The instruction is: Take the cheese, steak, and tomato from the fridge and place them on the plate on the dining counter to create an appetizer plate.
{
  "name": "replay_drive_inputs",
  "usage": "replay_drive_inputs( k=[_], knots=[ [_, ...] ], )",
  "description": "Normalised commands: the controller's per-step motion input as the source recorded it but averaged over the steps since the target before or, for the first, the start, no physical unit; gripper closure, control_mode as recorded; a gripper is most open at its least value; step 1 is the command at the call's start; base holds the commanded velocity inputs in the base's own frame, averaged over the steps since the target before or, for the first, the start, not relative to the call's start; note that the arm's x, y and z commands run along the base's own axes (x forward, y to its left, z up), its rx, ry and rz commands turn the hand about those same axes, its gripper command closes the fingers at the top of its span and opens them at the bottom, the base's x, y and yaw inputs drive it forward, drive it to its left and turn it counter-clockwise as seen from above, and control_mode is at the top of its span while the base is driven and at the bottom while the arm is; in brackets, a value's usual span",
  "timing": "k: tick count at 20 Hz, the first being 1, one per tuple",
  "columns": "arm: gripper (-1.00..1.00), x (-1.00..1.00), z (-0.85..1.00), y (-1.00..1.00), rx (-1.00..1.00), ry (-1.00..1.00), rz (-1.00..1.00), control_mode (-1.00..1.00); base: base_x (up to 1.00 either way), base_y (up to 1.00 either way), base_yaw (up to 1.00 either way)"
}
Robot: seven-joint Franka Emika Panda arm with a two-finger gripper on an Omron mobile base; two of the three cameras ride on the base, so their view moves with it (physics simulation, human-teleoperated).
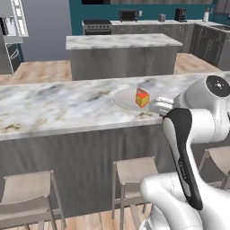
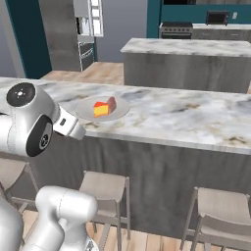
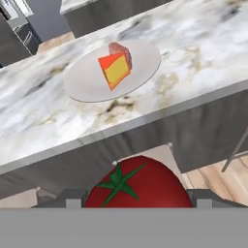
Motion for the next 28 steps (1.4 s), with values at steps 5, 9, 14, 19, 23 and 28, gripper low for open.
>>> replay_drive_inputs(
  k=[5,9,14,19,23,28],
  knots=[
    [1.00,0.59,0.00,0.26,0.00,0.00,-0.02,-1.00,0.00,0.00,0.00],
    [1.00,0.59,0.04,0.32,0.00,0.00,0.00,-1.00,0.00,0.00,0.00],
    [1.00,0.58,0.15,0.28,0.00,0.04,-0.01,-1.00,0.00,0.00,0.00],
    [1.00,0.79,0.05,0.10,0.00,0.17,-0.08,-1.00,0.00,0.00,0.00],
    [1.00,0.84,0.00,0.00,0.00,0.15,-0.10,-1.00,0.00,0.00,0.00],
    [1.00,0.77,-0.02,0.00,0.00,0.13,-0.10,-1.00,0.00,0.00,0.00]
  ],
)
